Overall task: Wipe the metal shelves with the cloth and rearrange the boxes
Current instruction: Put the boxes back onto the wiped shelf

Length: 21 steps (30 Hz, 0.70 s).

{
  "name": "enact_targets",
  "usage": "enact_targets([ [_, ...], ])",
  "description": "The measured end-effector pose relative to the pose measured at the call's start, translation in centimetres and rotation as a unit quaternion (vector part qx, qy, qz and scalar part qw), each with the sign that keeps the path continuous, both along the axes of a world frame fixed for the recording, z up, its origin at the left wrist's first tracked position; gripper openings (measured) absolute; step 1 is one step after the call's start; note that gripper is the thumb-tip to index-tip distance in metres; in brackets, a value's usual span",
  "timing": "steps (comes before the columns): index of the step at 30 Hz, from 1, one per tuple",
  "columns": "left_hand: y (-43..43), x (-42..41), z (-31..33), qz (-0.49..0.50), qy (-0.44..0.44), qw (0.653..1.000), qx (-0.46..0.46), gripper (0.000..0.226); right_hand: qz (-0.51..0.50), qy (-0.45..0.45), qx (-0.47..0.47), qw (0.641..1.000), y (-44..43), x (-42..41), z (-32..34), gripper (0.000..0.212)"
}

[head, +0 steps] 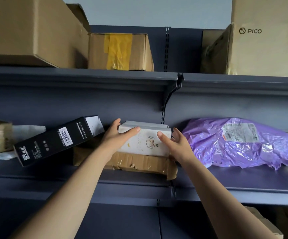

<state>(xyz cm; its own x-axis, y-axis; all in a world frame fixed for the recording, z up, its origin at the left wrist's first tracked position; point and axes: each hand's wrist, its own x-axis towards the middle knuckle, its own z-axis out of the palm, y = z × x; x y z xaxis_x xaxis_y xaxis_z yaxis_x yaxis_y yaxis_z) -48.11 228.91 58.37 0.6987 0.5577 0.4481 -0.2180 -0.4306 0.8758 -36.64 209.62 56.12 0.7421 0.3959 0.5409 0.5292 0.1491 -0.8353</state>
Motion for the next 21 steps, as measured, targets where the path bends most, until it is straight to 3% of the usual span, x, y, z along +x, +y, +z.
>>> enact_targets([
  [5,1.0,0.7,-0.1,-0.023,0.042,0.999,0.021,0.121,0.013,-0.007,0.012,1.0,0.9,0.9,-1.4,0.064],
  [13,1.5,1.7,-0.2,-0.027,0.057,0.997,0.039,0.114,-0.016,-0.046,-0.021,0.999,1.1,1.7,-2.0,0.034],
  [21,1.6,2.4,-1.2,0.026,0.027,0.998,0.047,0.086,-0.022,-0.075,-0.041,0.996,1.3,2.2,-2.5,0.036],
])
